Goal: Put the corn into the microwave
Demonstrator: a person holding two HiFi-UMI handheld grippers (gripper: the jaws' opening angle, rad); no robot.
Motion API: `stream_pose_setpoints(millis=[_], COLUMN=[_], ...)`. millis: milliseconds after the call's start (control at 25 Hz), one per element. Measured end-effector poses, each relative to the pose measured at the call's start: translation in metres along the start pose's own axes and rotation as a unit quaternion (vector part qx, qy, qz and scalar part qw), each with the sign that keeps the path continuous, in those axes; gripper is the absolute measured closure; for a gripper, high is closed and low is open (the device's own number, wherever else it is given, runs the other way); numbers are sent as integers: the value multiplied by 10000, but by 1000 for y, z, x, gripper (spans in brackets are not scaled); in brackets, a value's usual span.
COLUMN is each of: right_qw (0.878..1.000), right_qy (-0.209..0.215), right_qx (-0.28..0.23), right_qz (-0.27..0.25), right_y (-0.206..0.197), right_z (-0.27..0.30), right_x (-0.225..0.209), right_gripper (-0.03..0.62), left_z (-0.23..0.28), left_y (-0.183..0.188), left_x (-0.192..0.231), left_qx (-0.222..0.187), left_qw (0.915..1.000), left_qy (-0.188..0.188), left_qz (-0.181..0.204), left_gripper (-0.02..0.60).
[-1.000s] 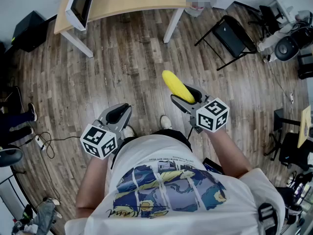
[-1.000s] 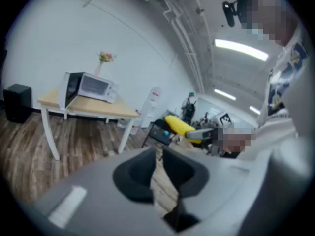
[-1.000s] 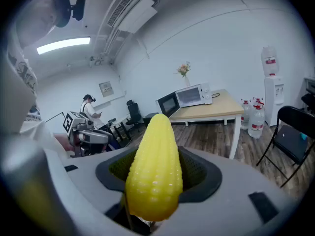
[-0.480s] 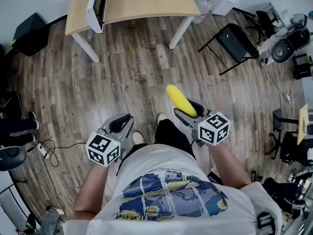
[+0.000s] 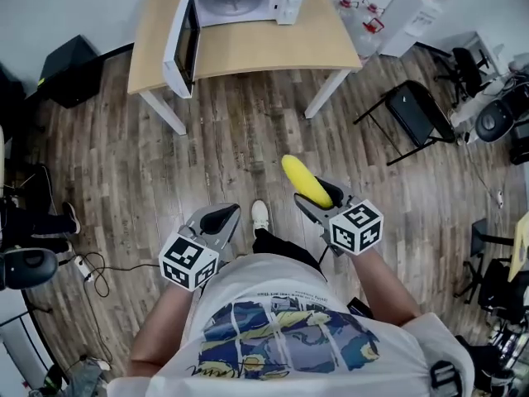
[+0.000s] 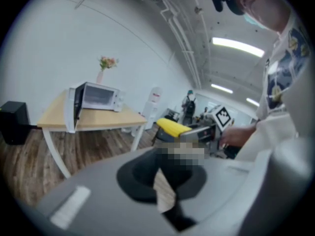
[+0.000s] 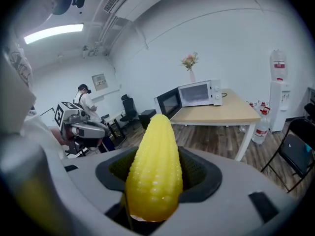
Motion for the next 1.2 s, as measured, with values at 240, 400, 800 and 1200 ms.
stream_pose_setpoints(millis=[240, 400, 800, 1200], right_qw=[9986, 9988, 9985, 9951], right_qy=[309, 271, -198, -453], right_qx=[-92, -28, 142, 265], right_qz=[-419, -407, -499, -842], right_y=[58, 75, 131, 188], right_z=[62, 99, 193, 291], right_x=[-51, -75, -95, -130], right_gripper=[341, 341, 341, 341], left_z=[42, 66, 71, 79], left_y=[48, 68, 132, 192], left_x=[48, 71, 166, 240], left_qx=[17, -56, -62, -258], left_qw=[9999, 10000, 9964, 9902], left_qy=[98, -5, -779, -1242], left_qz=[-37, -8, 313, 580], left_gripper=[574, 574, 573, 574])
Point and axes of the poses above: the fingertips, and each gripper's own axes: z forward along the fingers, x to its left, y out of its top, the point moved 10 cm from there along -z, backward along the fingers, and after that the axes turned 5 degrees about -x, right-handed, at the moved point
